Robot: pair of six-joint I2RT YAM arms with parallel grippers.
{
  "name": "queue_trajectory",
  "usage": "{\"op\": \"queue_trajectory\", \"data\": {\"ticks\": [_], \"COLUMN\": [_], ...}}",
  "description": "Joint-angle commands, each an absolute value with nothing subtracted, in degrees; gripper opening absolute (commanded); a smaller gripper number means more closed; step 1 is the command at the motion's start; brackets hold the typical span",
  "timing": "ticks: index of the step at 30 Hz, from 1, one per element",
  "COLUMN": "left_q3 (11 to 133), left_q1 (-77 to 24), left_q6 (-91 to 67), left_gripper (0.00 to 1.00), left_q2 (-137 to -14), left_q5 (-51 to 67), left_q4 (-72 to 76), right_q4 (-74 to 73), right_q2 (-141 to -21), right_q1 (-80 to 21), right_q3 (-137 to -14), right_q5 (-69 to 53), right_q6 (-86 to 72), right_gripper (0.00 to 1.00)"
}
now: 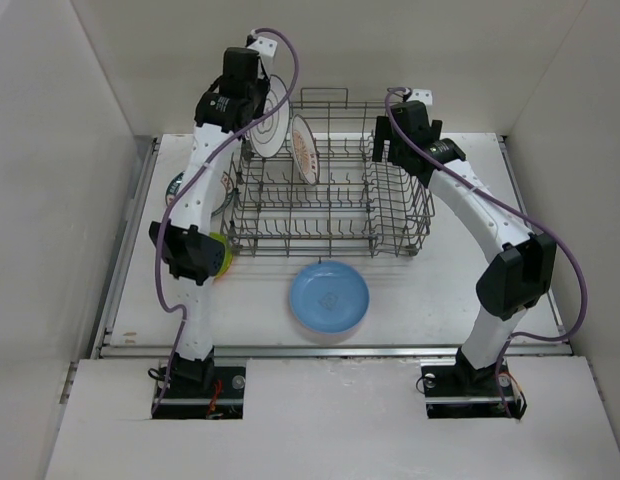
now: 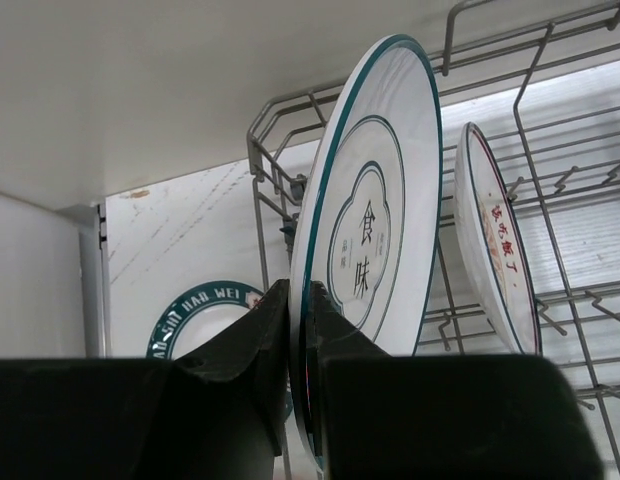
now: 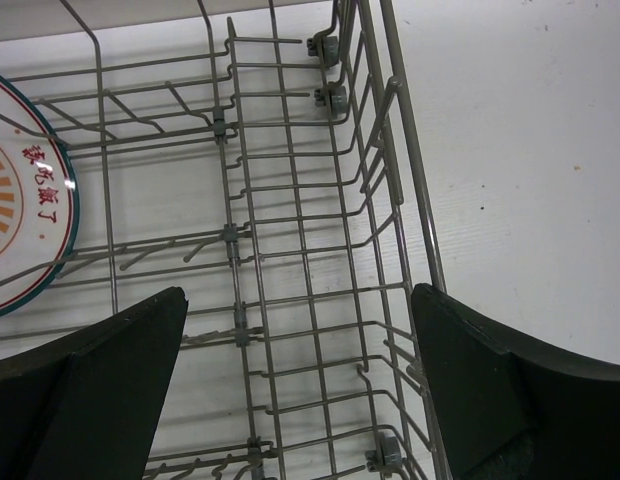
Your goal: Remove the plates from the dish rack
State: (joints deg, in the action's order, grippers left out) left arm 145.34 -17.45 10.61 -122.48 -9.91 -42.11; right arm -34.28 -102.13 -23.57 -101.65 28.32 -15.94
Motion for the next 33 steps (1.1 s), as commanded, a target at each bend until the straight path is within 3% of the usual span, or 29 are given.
{"op": "queue_trajectory", "data": {"ticks": [1, 7, 19, 23, 33], "left_q3": [146.1, 146.1, 140.1, 136.9, 132.0], "left_q1": [-16.0, -11.0, 16.9, 17.8, 18.8], "left_q6": [12.3, 8.5, -16.8, -12.5, -3.2], "left_gripper": [0.00, 0.00, 0.00, 0.00, 0.00], "left_q2": [-116.9, -114.6, -117.7, -121.5, -127.7], "left_q5": [-12.5, -12.5, 23.9, 30.8, 25.7], "left_q4": [-36.0, -37.3, -43.6, -45.0, -48.4], "right_q4": [-32.4, -31.9, -31.9, -31.9, -33.0], "right_q2": [-102.2, -102.7, -103.3, -103.8, -104.9], "right_q1": [-23.3, -23.3, -23.3, -23.3, -23.8], "right_q3": [-104.4, -104.4, -104.4, -104.9, -106.6], "right_q5": [29.6, 29.0, 26.6, 26.1, 27.3], "right_q6": [-14.7, -14.7, -14.7, -14.7, -14.2], "right_gripper": [1.00, 1.00, 1.00, 1.00, 1.00]}}
